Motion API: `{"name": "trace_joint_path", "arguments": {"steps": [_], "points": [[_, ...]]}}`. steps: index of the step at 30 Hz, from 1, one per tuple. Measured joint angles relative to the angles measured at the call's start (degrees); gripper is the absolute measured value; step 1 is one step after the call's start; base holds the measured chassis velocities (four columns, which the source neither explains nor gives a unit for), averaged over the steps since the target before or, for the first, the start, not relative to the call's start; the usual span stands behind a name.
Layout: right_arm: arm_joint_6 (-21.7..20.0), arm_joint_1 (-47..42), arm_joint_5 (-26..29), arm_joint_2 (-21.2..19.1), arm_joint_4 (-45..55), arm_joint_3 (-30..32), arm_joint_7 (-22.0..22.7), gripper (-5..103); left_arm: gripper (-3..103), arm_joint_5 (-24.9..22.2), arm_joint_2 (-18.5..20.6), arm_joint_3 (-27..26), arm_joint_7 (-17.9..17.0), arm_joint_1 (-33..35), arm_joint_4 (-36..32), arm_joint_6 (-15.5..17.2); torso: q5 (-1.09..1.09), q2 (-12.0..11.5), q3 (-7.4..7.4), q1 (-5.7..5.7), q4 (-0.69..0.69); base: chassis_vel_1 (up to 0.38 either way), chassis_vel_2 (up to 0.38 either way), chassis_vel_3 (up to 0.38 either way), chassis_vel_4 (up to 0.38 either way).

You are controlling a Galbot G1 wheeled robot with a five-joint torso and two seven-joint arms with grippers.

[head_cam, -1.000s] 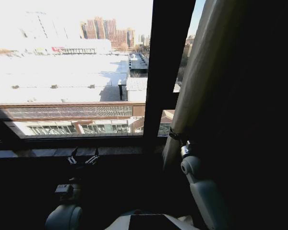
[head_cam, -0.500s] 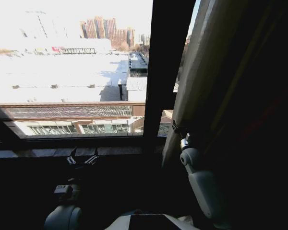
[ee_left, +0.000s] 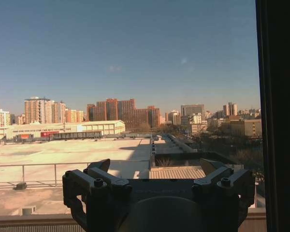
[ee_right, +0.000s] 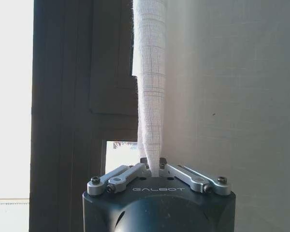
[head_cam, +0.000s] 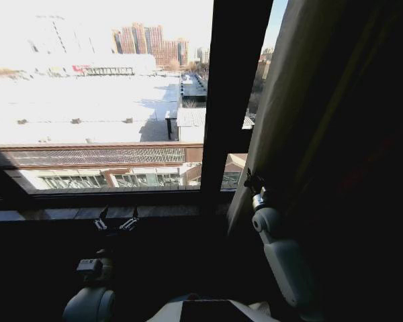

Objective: Open the curtains by pulling them apart, changing their state from closed to fully open.

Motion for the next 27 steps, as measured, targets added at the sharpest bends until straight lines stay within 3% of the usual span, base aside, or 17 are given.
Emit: {"name": "trace_joint_path", "arguments": {"steps": [27], "points": [[-0.28, -1.29, 0.54, -1.10, 2.00, 1.98, -0.55, 0, 100, 0.35, -0.18, 0.24, 0.00, 0.20, 0.27, -0.96, 0.00, 0.00, 0.00, 0.00, 0.00, 0.000, 0.000, 0.000, 0.000]]}}
